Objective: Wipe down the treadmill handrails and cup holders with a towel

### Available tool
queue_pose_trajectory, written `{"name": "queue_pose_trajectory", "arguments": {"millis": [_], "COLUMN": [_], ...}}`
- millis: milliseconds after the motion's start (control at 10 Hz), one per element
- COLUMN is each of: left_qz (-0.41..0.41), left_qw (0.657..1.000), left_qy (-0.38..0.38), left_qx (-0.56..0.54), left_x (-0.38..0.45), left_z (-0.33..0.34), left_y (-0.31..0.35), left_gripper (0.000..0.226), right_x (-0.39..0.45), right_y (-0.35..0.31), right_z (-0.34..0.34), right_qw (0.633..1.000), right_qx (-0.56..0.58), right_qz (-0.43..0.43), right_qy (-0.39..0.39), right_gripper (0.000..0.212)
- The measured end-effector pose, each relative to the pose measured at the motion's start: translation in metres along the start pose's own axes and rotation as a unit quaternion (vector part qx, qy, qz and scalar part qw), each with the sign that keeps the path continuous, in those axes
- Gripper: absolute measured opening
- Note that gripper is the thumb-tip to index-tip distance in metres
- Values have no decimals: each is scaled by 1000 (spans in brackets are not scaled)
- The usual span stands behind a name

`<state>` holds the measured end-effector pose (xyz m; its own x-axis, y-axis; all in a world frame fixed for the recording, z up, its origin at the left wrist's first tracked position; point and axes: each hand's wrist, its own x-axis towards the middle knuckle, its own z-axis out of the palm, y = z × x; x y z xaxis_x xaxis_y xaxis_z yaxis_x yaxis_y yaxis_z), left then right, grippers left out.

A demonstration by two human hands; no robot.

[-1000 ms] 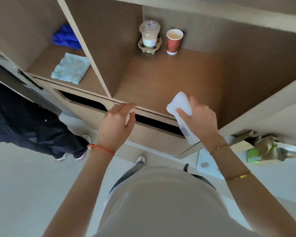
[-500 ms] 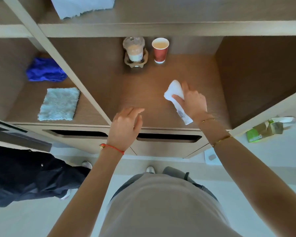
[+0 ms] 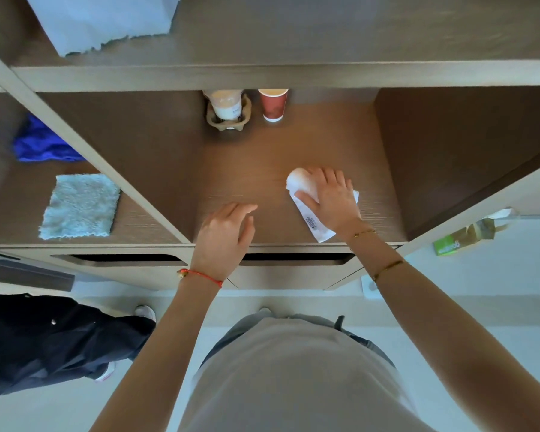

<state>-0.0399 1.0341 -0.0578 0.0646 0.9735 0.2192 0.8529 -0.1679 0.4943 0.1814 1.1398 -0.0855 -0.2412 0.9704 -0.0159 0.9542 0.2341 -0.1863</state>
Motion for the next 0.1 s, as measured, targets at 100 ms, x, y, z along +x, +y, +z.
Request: {"name": "queue_pose_trajectory", "arguments": {"millis": [100], "left_qz": [3], "left_qw": [1000], "left_qy": [24], "left_qx": [1], "left_x": [2], "left_z": [-6], "left_y": [2], "left_gripper": [30], "right_x": [-18], "right_y": [9], "right_z": [-20], "right_qw": [996], "right_qx": [77], "right_qz": [-8], "right_qy": [39], "right_gripper": [57]}}
